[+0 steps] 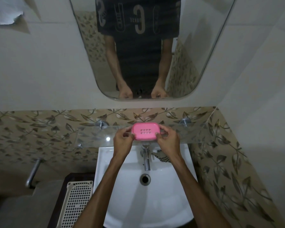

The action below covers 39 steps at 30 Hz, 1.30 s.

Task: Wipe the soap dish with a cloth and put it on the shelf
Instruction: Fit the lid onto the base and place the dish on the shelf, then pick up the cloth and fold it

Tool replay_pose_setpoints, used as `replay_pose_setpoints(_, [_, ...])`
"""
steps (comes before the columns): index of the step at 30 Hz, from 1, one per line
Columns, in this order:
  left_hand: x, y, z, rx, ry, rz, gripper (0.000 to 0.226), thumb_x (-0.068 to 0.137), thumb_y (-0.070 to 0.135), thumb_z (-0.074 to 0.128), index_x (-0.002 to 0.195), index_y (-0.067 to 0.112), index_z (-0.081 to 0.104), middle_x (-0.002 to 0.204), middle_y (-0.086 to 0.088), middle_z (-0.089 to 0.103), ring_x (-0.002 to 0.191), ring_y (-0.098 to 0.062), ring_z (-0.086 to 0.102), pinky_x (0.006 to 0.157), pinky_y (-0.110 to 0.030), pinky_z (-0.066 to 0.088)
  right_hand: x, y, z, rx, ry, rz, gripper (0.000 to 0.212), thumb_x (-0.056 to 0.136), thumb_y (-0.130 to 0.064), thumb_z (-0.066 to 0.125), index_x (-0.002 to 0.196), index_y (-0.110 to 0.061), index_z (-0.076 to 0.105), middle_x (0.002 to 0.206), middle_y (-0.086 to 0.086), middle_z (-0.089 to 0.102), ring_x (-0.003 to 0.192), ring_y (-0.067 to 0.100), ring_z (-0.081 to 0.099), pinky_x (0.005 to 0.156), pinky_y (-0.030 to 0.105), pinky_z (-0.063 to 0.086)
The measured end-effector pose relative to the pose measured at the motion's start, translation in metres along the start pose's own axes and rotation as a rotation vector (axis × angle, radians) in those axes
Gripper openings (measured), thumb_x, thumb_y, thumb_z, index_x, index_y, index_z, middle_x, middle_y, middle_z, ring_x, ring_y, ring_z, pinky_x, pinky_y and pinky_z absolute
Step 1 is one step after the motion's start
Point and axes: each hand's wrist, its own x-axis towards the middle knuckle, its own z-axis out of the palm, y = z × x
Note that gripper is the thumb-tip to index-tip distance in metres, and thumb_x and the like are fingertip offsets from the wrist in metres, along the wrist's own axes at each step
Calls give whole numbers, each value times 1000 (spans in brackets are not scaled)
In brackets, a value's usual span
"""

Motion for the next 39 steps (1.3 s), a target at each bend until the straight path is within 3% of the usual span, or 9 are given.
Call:
replay_pose_setpoints(6, [-5, 3, 1, 10, 29, 11, 36, 94, 1, 66, 128, 9, 70, 125, -13, 67, 109, -24, 65, 97, -51, 58, -8, 4, -2, 97, 28, -24, 45, 94, -10, 73, 138, -16, 63, 122, -2, 70, 101, 9, 68, 74, 11, 57])
replay_pose_setpoints(9, [-19, 5, -4, -40, 130, 57, 33, 98, 6, 65, 131, 10, 66, 125, -12, 64, 109, -24, 63, 95, -45, 58, -31, 22, -11, 158, 238, -22, 30, 95, -19, 73, 124, -27, 71, 106, -20, 72, 93, -3, 71, 72, 11, 58])
replay_pose_setpoints(12, [-39, 0, -14, -86, 261, 115, 28, 99, 6, 65, 125, 13, 70, 120, -9, 67, 103, -22, 65, 85, -35, 57, -59, 68, -17, 170, 427, 208, 13, 94, -14, 70, 95, -23, 78, 87, -7, 78, 84, 11, 75, 76, 37, 64])
replay_pose_setpoints(14, [-59, -10, -21, -145, 352, 92, 25, 97, -1, 63, 117, 11, 73, 114, -9, 70, 98, -22, 67, 77, -32, 59, -62, 100, -19, 136, 359, 482, 12, 93, -11, 67, 94, -11, 79, 93, 11, 78, 91, 31, 73, 85, 53, 61])
replay_pose_setpoints(17, [-93, -33, -28, -159, 410, 10, 27, 96, -8, 58, 108, 10, 74, 105, -10, 72, 88, -25, 67, 67, -22, 57, -49, 123, -19, -39, 132, 682, 28, 95, -18, 69, 119, -4, 74, 120, 20, 74, 112, 39, 68, 99, 48, 56])
replay_pose_setpoints(23, [-148, -84, -43, -65, 390, -153, 33, 93, -13, 61, 95, 17, 76, 90, -11, 75, 67, -7, 68, 63, -26, 59, 2, 117, 0, -267, 39, 655, 69, 89, -39, 79, 141, -1, 55, 140, 22, 61, 130, 38, 58, 102, 43, 50])
replay_pose_setpoints(28, [-163, -99, -57, -40, 381, -189, 30, 91, -13, 66, 88, 15, 78, 79, -8, 75, 63, -12, 67, 56, -21, 56, 22, 126, 7, -414, -16, 573, 37, 100, -25, 63, 124, 3, 69, 129, 25, 68, 121, 39, 64, 97, 41, 53])
replay_pose_setpoints(35, [-152, -99, -48, -106, 262, -224, 27, 93, -10, 63, 88, 12, 78, 77, -7, 75, 71, -27, 67, 64, -36, 54, -15, 123, 5, 772, 142, 848, 38, 100, -6, 44, 131, 5, 61, 128, 20, 62, 113, 31, 57, 94, 46, 49])
replay_pose_setpoints(39, [-142, -98, -27, -102, 80, -275, 23, 94, -4, 64, 91, 14, 78, 87, -10, 77, 86, -34, 71, 72, -43, 58, -59, 99, 3, 1130, 93, 776, 34, 96, -9, 37, 113, 0, 64, 121, 25, 62, 106, 37, 58, 80, 43, 46])
